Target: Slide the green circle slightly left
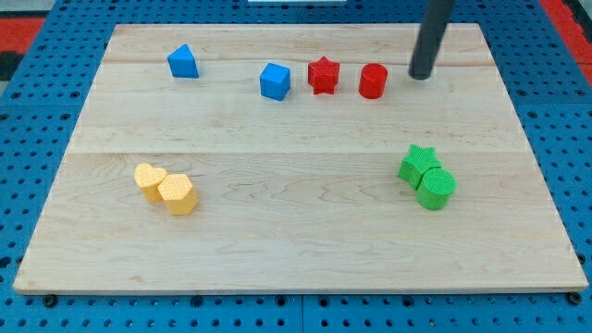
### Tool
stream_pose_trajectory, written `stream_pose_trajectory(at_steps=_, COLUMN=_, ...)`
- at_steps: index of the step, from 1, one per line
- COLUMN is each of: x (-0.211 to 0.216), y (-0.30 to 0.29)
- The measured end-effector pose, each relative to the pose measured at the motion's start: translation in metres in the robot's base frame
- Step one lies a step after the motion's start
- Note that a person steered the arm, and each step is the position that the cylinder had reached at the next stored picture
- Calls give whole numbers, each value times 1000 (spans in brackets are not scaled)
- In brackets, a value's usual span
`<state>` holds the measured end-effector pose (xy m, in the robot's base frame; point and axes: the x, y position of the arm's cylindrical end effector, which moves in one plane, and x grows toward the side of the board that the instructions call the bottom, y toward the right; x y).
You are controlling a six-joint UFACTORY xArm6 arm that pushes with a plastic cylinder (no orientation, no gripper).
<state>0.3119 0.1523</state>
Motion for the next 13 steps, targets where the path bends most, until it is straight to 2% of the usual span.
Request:
stream_pose_trajectory(at_steps=2, x=19, y=-97)
stream_pose_trajectory(at_steps=3, x=23, y=-125)
stream_pose_trajectory(at_steps=4, x=34, y=-93)
stream_pose_trajectory(at_steps=5, x=42, y=-35)
stream_pose_trajectory(at_steps=6, x=21, y=-29)
stream_pose_trajectory(at_steps=7, x=33, y=12)
stream_pose_trajectory(at_steps=8, x=94, y=85)
stream_pose_trajectory(at_steps=9, x=164, y=107)
stream_pose_trajectory(at_steps=10, x=186, y=93)
stream_pose_trajectory(at_steps=13, x=200, y=-5)
